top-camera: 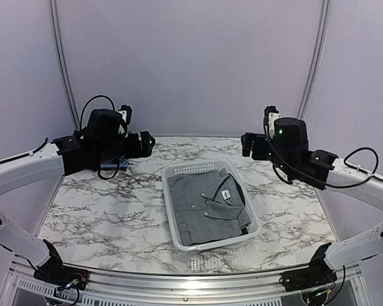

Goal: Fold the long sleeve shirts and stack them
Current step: Pick up the square-folded shirt from the bin.

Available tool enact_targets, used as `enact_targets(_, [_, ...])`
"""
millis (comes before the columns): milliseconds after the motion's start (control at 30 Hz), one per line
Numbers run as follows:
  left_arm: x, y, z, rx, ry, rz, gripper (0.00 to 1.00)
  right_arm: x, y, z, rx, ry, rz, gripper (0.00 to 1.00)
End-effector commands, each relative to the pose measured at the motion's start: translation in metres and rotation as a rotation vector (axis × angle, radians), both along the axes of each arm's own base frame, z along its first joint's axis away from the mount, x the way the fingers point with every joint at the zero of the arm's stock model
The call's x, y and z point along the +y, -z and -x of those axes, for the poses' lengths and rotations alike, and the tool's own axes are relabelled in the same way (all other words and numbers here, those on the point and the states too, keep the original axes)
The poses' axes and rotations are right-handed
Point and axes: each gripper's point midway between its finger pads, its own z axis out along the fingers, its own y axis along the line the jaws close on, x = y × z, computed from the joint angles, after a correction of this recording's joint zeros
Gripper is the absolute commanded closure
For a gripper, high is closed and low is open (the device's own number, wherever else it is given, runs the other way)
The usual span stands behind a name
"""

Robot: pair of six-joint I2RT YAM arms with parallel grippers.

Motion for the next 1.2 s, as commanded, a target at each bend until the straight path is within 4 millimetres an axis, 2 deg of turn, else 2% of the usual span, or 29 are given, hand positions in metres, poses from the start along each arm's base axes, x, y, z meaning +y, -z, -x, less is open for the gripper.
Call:
enact_targets(0, [0.001,-0.002,-0.002,0.012,-0.033,-0.036,0.01,0.008,-0.022,-0.002,-0.028,-0.035,-0.014,0.01])
enact_targets(233, [-0.002,0.000,-0.002,0.024,-0.042,-0.044,0.01,0.014,-0.020,-0.001,-0.010,-0.073,0.004,0.02])
enact_targets(567, [-0.014,0.009,0.007,0.065,0.007,-0.053,0.01,0.031,0.000,0.002,0.069,-0.153,0.039,0.02])
enact_targets(667, [-0.017,0.015,0.013,0.086,0.020,-0.053,0.01,0.047,0.016,0.010,0.115,-0.201,0.097,0.01])
enact_targets(800, [-0.025,0.020,0.020,0.109,0.043,-0.037,0.01,0.071,0.048,0.021,0.199,-0.266,0.158,0.02])
enact_targets(933, [-0.037,0.027,0.026,0.132,0.076,-0.037,0.01,0.076,0.077,0.032,0.304,-0.278,0.183,0.05])
enact_targets(1033, [-0.041,0.031,0.027,0.143,0.084,-0.041,0.01,0.084,0.098,0.049,0.378,-0.306,0.170,0.12])
enact_targets(1167, [-0.040,0.031,0.027,0.142,0.077,-0.037,0.01,0.074,0.118,0.070,0.469,-0.265,0.171,0.20])
